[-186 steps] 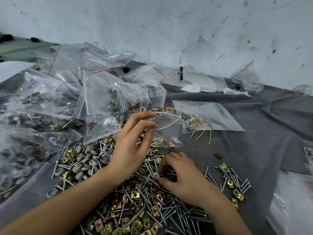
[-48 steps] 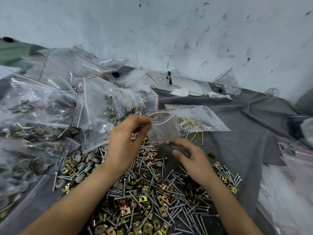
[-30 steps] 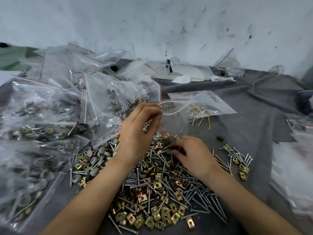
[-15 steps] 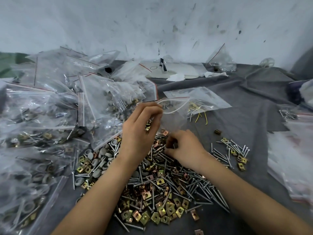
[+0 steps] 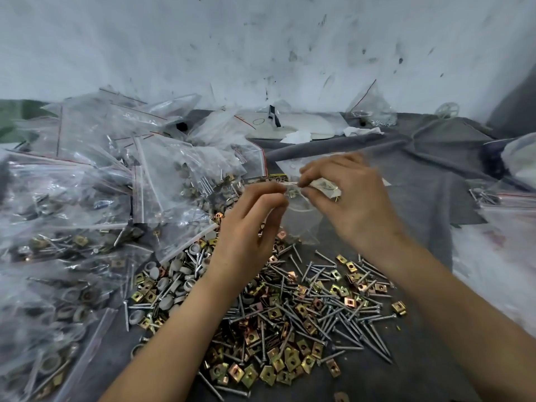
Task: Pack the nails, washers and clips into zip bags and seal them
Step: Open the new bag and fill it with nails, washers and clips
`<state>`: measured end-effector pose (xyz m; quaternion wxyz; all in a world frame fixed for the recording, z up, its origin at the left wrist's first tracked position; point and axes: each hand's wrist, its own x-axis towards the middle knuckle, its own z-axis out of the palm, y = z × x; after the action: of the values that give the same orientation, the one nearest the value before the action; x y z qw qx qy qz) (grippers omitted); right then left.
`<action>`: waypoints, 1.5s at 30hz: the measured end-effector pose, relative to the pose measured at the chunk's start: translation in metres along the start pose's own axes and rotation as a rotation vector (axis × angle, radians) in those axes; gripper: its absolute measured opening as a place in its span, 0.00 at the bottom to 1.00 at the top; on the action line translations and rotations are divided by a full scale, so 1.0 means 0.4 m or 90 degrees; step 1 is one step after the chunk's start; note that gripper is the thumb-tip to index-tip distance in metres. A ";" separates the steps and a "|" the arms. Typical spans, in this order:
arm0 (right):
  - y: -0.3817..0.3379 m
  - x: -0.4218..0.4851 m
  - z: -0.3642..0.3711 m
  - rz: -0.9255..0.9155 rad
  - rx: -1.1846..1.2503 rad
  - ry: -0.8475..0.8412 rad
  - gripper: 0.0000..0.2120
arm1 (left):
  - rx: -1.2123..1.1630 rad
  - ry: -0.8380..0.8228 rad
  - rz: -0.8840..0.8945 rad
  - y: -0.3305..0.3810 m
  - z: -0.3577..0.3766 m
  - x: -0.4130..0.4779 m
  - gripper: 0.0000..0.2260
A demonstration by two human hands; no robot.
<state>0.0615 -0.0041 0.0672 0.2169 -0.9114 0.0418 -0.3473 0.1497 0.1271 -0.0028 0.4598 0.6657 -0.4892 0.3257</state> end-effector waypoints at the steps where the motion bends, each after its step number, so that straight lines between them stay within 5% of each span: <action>1: 0.007 -0.006 -0.002 -0.006 -0.001 0.019 0.06 | 0.000 0.001 -0.003 0.000 0.001 0.000 0.05; 10: 0.021 -0.086 -0.021 -0.024 0.039 0.111 0.05 | -0.004 0.033 -0.036 -0.006 0.003 -0.001 0.06; 12: -0.004 -0.114 -0.004 -0.066 0.053 0.041 0.03 | 0.001 0.046 -0.049 -0.012 0.003 -0.001 0.05; 15: -0.045 -0.158 0.054 -0.104 0.066 -0.234 0.05 | -0.014 0.065 -0.067 -0.023 0.001 0.000 0.05; 17: -0.062 -0.178 0.100 -0.112 0.063 -0.324 0.07 | -0.017 0.071 -0.072 -0.029 0.000 0.000 0.06; 30: -0.057 -0.147 0.149 -0.093 -0.050 -0.461 0.12 | -0.025 0.077 -0.081 -0.040 -0.005 0.000 0.05; 36: -0.054 -0.127 0.129 -0.154 0.027 -0.406 0.08 | -0.033 0.080 -0.085 -0.037 -0.006 0.001 0.06; 41: -0.038 -0.044 0.041 -0.033 0.197 -0.103 0.05 | -0.024 0.085 -0.089 -0.045 -0.015 0.009 0.04; 45: -0.028 0.027 0.019 0.026 0.097 0.014 0.05 | -0.018 0.052 -0.061 -0.035 -0.014 0.008 0.06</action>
<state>0.0739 0.0065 0.0736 0.2924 -0.8871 0.0365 -0.3552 0.1640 0.1325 -0.0020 0.5037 0.6681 -0.4420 0.3234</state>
